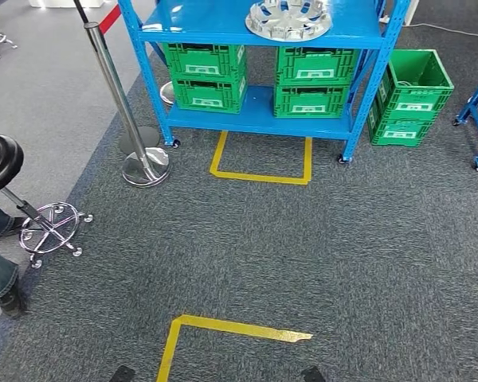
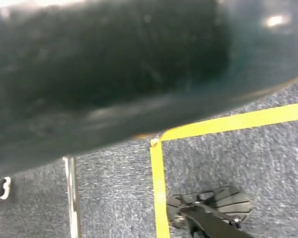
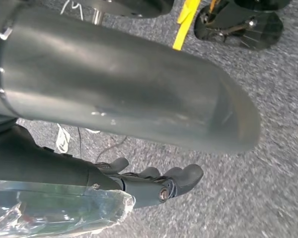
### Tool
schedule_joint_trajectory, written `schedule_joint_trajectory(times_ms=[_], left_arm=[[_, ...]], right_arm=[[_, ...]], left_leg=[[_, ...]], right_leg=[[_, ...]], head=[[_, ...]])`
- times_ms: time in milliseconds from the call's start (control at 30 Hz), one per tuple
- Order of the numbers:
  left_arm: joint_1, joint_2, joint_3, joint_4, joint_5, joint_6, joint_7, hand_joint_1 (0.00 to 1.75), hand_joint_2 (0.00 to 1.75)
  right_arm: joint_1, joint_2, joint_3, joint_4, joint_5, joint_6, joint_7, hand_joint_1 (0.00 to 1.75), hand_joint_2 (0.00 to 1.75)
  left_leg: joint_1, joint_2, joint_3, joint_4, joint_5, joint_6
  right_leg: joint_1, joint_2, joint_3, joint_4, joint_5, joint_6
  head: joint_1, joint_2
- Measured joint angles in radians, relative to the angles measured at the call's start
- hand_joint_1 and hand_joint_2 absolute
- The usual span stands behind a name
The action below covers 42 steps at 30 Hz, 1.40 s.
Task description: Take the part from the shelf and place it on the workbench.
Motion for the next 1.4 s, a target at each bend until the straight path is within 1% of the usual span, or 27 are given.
schedule_joint_trajectory(times_ms=[33,100,200,233,267,333,367,400,433,500,533,567,633,733,800,867,900,933,1000,1033,1067,1100,1233,1267,1300,1367,1400], left_arm=[[0.0,0.0,0.0,0.0,0.0,0.0,0.0,0.0,0.0],[-0.002,0.001,0.001,0.0,0.0,0.001,0.0,0.0,0.0],[-0.001,0.0,0.001,0.0,0.0,0.001,0.001,0.0,0.0],[0.0,-0.001,0.001,0.0,0.0,0.001,0.0,0.0,0.0],[0.0,-0.002,0.001,0.0,0.0,0.001,0.0,0.0,0.0],[-0.001,-0.003,0.001,0.0,0.0,0.001,0.0,0.0,0.0],[-0.001,-0.004,0.001,0.0,-0.001,0.001,0.0,0.0,0.0],[0.0,-0.005,0.001,0.0,-0.001,0.001,0.0,0.0,0.0],[0.001,-0.005,0.001,0.0,-0.001,0.001,0.0,0.0,0.0],[0.002,-0.007,0.002,0.0,-0.004,0.002,0.0,0.0,0.0],[0.001,-0.008,0.002,0.0,-0.005,0.004,0.0,0.0,0.0],[0.0,-0.009,0.004,0.001,-0.006,0.005,0.0,0.0,0.0],[-0.002,-0.009,0.007,0.001,-0.007,0.009,0.0,0.0,0.0],[-0.003,-0.008,0.01,0.001,-0.008,0.013,-0.001,0.0,0.0],[-0.004,-0.009,0.013,0.001,-0.009,0.015,-0.001,0.0,0.0],[-0.002,-0.009,0.016,0.001,-0.009,0.015,-0.001,0.0,0.0],[0.0,-0.008,0.017,0.001,-0.009,0.015,-0.001,0.0,0.0],[0.001,-0.008,0.017,0.001,-0.009,0.015,-0.001,0.0,0.0],[0.003,-0.008,0.018,0.001,-0.009,0.016,-0.001,0.0,0.0],[0.002,-0.008,0.018,0.001,-0.01,0.016,-0.001,0.0,0.0],[0.0,-0.008,0.019,0.001,-0.01,0.016,-0.001,0.0,0.0],[-0.001,-0.008,0.019,0.001,-0.011,0.016,-0.001,0.0,0.0],[0.001,-0.009,0.019,0.002,-0.012,0.016,-0.001,0.0,0.0],[0.001,-0.009,0.019,0.002,-0.012,0.016,-0.001,0.0,0.0],[0.0,-0.009,0.019,0.002,-0.012,0.016,-0.002,0.0,0.0],[-0.001,-0.009,0.019,0.002,-0.012,0.016,-0.002,0.0,0.0],[0.0,-0.009,0.019,0.002,-0.012,0.016,-0.002,0.0,0.0]], right_arm=[[0.0,0.0,0.0,0.0,0.001,0.0,-0.001,0.0,0.0],[-0.002,0.0,0.0,0.0,0.001,0.0,-0.001,0.0,0.0],[-0.002,0.0,0.0,0.0,0.002,0.0,-0.002,0.0,0.0],[-0.003,0.0,0.0,0.0,0.002,0.0,-0.002,0.0,0.0],[-0.004,0.0,0.0,0.0,0.002,-0.001,-0.002,0.0,0.0],[-0.005,0.0,0.0,0.0,0.001,0.0,-0.002,0.0,0.0],[-0.004,0.0,0.0,0.0,0.001,0.0,-0.002,0.0,0.0],[-0.001,-0.001,0.0,0.0,0.001,0.0,-0.002,0.0,0.0],[0.001,-0.002,0.0,0.0,0.001,0.0,-0.002,0.0,0.0],[0.003,-0.003,0.0,0.0,0.001,0.0,-0.002,0.0,0.0],[0.003,-0.003,0.0,0.0,0.0,0.0,-0.002,0.0,0.0],[0.002,-0.003,0.0,0.0,-0.002,0.0,-0.002,0.0,0.0],[0.002,-0.003,-0.001,0.0,-0.005,-0.001,-0.002,0.0,0.0],[0.003,-0.003,-0.002,0.0,-0.008,-0.002,-0.003,0.0,0.0],[0.001,-0.003,-0.002,0.0,-0.008,-0.002,-0.004,0.0,0.0],[0.002,-0.003,-0.003,0.0,-0.009,-0.002,-0.004,0.0,0.0],[0.003,-0.003,-0.003,0.0,-0.01,-0.002,-0.004,0.0,0.0],[0.004,-0.003,-0.003,0.0,-0.01,-0.002,-0.004,0.0,0.0],[0.005,-0.003,-0.004,0.0,-0.01,-0.002,-0.004,0.0,0.0],[0.004,-0.003,-0.004,0.0,-0.01,-0.002,-0.004,0.0,0.0],[0.003,-0.003,-0.004,0.0,-0.01,-0.002,-0.004,0.0,0.0],[0.002,-0.003,-0.004,0.0,-0.01,-0.002,-0.004,0.0,0.0],[0.0,-0.003,-0.004,0.0,-0.009,-0.003,-0.005,0.0,0.0],[-0.001,-0.003,-0.004,0.0,-0.008,-0.002,-0.006,0.0,0.0],[-0.002,-0.003,-0.004,0.0,-0.008,-0.002,-0.006,0.0,0.0],[-0.001,-0.003,-0.004,0.0,-0.008,-0.002,-0.006,0.0,0.0],[0.001,-0.003,-0.005,0.0,-0.008,-0.002,-0.006,0.0,0.0]], left_leg=[[-0.007,0.001,0.023,-0.055,0.023,0.014],[-0.016,0.003,0.046,-0.105,0.022,0.027],[-0.014,0.003,0.065,-0.139,0.017,0.023],[-0.011,0.002,0.075,-0.15,0.018,0.022],[-0.009,0.003,0.083,-0.158,0.017,0.022],[-0.011,0.003,0.091,-0.16,0.01,0.024],[-0.012,0.002,0.095,-0.16,0.005,0.024],[-0.014,0.001,0.101,-0.159,0.0,0.024],[-0.014,0.0,0.109,-0.159,-0.006,0.023],[-0.015,-0.001,0.128,-0.159,-0.02,0.018],[-0.018,-0.002,0.134,-0.157,-0.027,0.014],[-0.019,-0.002,0.138,-0.156,-0.032,0.009],[-0.02,-0.002,0.138,-0.154,-0.037,0.0],[-0.017,-0.001,0.133,-0.131,-0.058,-0.015],[-0.011,0.0,0.081,-0.031,-0.104,-0.028],[-0.001,0.0,0.001,0.098,-0.141,-0.037],[0.003,0.0,-0.025,0.128,-0.135,-0.04],[0.006,0.001,-0.033,0.12,-0.107,-0.042],[0.01,0.002,0.003,0.011,-0.016,-0.043],[0.009,0.002,0.029,-0.052,0.015,-0.042],[0.007,0.003,0.051,-0.1,0.029,-0.038],[0.004,0.004,0.064,-0.127,0.029,-0.033],[0.002,0.002,0.082,-0.147,0.011,-0.004],[0.002,0.002,0.088,-0.151,0.01,0.004],[0.001,0.003,0.092,-0.153,0.006,0.011],[-0.004,0.003,0.099,-0.152,-0.003,0.02],[-0.008,0.002,0.104,-0.152,-0.008,0.022]], right_leg=[[0.003,0.001,0.005,-0.001,-0.005,0.002],[0.003,-0.001,0.007,-0.005,-0.011,0.011],[0.001,-0.006,0.009,-0.006,-0.021,0.027],[0.001,-0.007,0.0,0.016,-0.035,0.031],[0.001,-0.007,-0.02,0.056,-0.055,0.034],[0.001,-0.006,-0.097,0.184,-0.104,0.039],[0.001,-0.006,-0.134,0.235,-0.113,0.041],[0.001,-0.006,-0.158,0.258,-0.103,0.042],[0.001,-0.006,-0.16,0.238,-0.07,0.041],[0.002,-0.007,-0.115,0.114,0.021,0.035],[0.003,-0.007,-0.086,0.052,0.05,0.029],[0.004,-0.006,-0.066,0.012,0.064,0.023],[0.008,-0.005,-0.053,-0.008,0.06,0.012],[0.001,-0.005,-0.041,-0.019,0.057,-0.004],[-0.003,-0.007,-0.029,-0.026,0.053,-0.013],[-0.003,-0.008,-0.022,-0.026,0.046,-0.015],[-0.003,-0.007,-0.017,-0.026,0.041,-0.014],[-0.004,-0.007,-0.011,-0.026,0.037,-0.012],[-0.007,-0.005,0.004,-0.026,0.025,-0.005],[-0.007,-0.005,0.01,-0.026,0.018,0.001],[-0.006,-0.005,0.012,-0.027,0.012,0.007],[-0.005,-0.005,0.013,-0.028,0.007,0.014],[-0.007,-0.008,0.019,-0.019,-0.014,0.039],[-0.007,-0.008,0.002,0.018,-0.034,0.042],[-0.008,-0.008,-0.03,0.078,-0.061,0.043],[-0.007,-0.008,-0.118,0.218,-0.112,0.043],[-0.006,-0.008,-0.151,0.26,-0.113,0.042]], head=[[0.0,0.0],[-0.001,0.0],[-0.002,0.0],[-0.001,0.0],[0.0,0.0],[0.002,0.0],[0.003,0.0],[0.003,0.0],[0.003,0.0],[0.003,0.0],[0.003,0.0],[0.002,0.0],[-0.001,0.0],[-0.007,0.0],[-0.013,0.0],[-0.014,0.0],[-0.015,0.0],[-0.014,0.0],[-0.014,0.0],[-0.015,0.0],[-0.016,0.0],[-0.016,0.0],[-0.013,0.0],[-0.011,0.0],[-0.009,0.0],[-0.007,0.0],[-0.007,0.0]])
